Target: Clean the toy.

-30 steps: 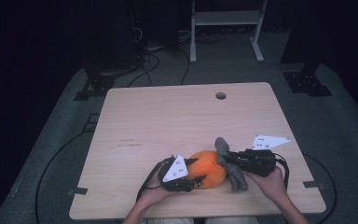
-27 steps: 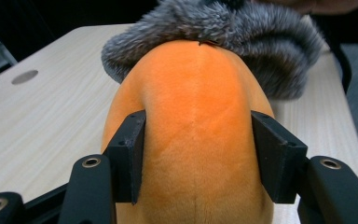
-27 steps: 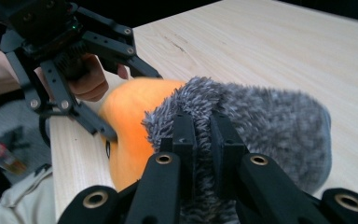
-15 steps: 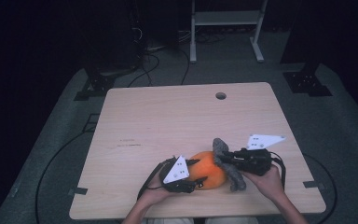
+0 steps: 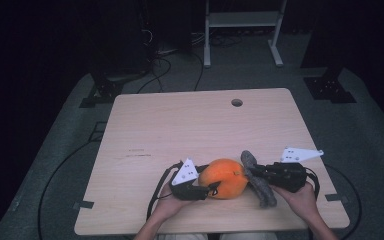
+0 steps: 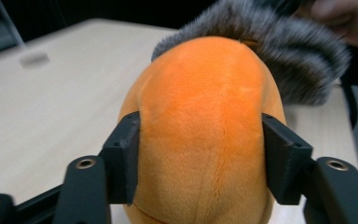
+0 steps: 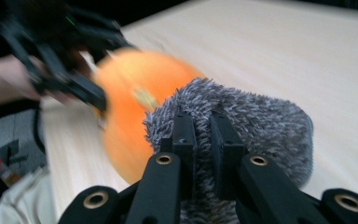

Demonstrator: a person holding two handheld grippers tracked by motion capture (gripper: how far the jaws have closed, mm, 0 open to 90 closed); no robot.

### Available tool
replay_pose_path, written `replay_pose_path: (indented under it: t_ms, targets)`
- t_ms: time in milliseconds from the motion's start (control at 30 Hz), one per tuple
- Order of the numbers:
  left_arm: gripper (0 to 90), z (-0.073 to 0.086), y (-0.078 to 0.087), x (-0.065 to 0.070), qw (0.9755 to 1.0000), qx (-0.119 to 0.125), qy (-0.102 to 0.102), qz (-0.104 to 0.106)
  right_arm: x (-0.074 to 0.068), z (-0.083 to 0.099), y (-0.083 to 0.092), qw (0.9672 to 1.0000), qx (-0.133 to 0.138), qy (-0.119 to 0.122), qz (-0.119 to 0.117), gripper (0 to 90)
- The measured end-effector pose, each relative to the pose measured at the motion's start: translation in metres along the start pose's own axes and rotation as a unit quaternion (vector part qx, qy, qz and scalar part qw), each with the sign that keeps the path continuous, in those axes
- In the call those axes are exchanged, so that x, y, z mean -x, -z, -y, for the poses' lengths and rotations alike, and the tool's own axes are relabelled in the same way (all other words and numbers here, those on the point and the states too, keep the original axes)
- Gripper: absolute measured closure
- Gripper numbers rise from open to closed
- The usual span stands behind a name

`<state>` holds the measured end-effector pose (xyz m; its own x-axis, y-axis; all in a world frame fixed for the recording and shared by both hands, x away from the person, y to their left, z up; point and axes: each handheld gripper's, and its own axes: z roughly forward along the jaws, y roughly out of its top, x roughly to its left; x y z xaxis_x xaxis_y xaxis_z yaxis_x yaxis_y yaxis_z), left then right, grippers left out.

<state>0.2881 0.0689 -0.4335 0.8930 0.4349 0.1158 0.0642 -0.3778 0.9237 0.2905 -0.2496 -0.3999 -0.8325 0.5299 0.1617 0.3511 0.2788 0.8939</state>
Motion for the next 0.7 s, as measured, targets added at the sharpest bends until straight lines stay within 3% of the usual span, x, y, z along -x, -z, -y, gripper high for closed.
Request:
replay_pose_path:
  t_ms: [33, 67, 100, 133, 200, 233, 267, 300, 333, 367, 400, 433, 467, 500, 533, 567, 600, 633, 667, 700]
  targets:
    - [40.4, 0.0, 0.0, 0.0, 1.0, 0.0, 0.0, 0.0, 0.0, 0.0, 0.0, 1.0, 0.0, 0.0, 0.0, 81.4]
    - [41.2, -0.006, -0.003, 0.008, 0.9991, -0.005, -0.041, -0.012, -0.015, -0.015, -0.001, 0.9991, 0.018, 0.036, -0.009, 81.4]
    - [41.9, -0.006, -0.003, 0.008, 0.9991, -0.005, -0.041, -0.012, -0.015, -0.015, -0.001, 0.9991, 0.018, 0.036, -0.009, 81.4]
    - [41.9, -0.01, -0.003, 0.015, 0.9965, -0.014, -0.082, -0.013, -0.029, -0.026, -0.01, 0.9974, 0.016, 0.069, -0.013, 81.3]
    - [41.9, -0.012, -0.003, 0.017, 0.9958, -0.016, -0.089, -0.012, -0.032, -0.029, -0.017, 0.9966, 0.005, 0.08, -0.017, 81.4]
    - [40.9, -0.011, -0.003, 0.017, 0.996, -0.02, -0.087, -0.009, -0.034, -0.028, -0.024, 0.9961, -0.01, 0.086, -0.015, 81.4]
    - [33.4, -0.009, -0.004, 0.015, 0.9964, -0.027, -0.081, -0.004, -0.03, -0.021, -0.032, 0.9964, -0.019, 0.082, -0.012, 81.5]
    - [26.3, -0.001, -0.005, 0.009, 0.9991, -0.017, -0.038, 0.007, -0.026, -0.017, -0.034, 0.9971, -0.02, 0.071, -0.018, 81.5]
    - [21.8, 0.001, -0.005, 0.005, 0.9996, -0.016, -0.017, 0.013, -0.024, -0.012, -0.034, 0.9976, -0.018, 0.064, -0.019, 81.5]
    - [17.7, 0.001, -0.005, 0.005, 0.9996, -0.016, -0.017, 0.013, -0.024, -0.012, -0.034, 0.9976, -0.018, 0.064, -0.019, 81.5]
    - [17.0, 0.004, -0.008, -0.001, 0.9995, -0.016, 0.018, 0.02, -0.022, -0.005, -0.033, 0.9981, -0.012, 0.057, -0.02, 81.5]
    - [17.2, 0.004, -0.008, -0.001, 0.9995, -0.016, 0.018, 0.02, -0.021, -0.004, -0.033, 0.9983, -0.013, 0.054, -0.017, 81.5]
    - [17.4, 0.004, -0.009, -0.005, 0.9988, -0.018, 0.042, 0.016, -0.02, -0.003, -0.032, 0.9983, -0.016, 0.054, -0.013, 81.5]
    - [17.4, 0.004, -0.009, -0.005, 0.9988, -0.018, 0.042, 0.016, -0.02, -0.003, -0.032, 0.9983, -0.016, 0.054, -0.013, 81.5]
    - [17.9, 0.005, -0.008, -0.008, 0.9978, -0.016, 0.063, 0.015, -0.014, -0.002, -0.029, 0.9984, -0.024, 0.051, -0.004, 81.5]
    - [23.8, 0.005, -0.008, -0.008, 0.9978, -0.016, 0.063, 0.015, -0.014, -0.002, -0.029, 0.9984, -0.024, 0.051, -0.004, 81.5]
    - [29.4, 0.006, -0.007, -0.008, 0.9984, -0.011, 0.055, 0.008, -0.005, 0.0, -0.023, 0.9985, -0.035, 0.039, 0.013, 81.5]
    - [29.4, 0.004, -0.005, -0.007, 0.9992, -0.011, 0.038, -0.002, -0.005, 0.0, -0.023, 0.9985, -0.035, 0.039, 0.013, 81.5]
    - [35.9, 0.0, -0.001, -0.003, 0.9999, -0.001, -0.001, -0.014, 0.001, -0.001, -0.013, 0.9989, -0.035, 0.022, 0.023, 81.5]
    - [38.2, 0.0, -0.001, -0.003, 0.9999, -0.001, -0.001, -0.014, 0.001, -0.001, -0.013, 0.9989, -0.035, 0.022, 0.023, 81.5]
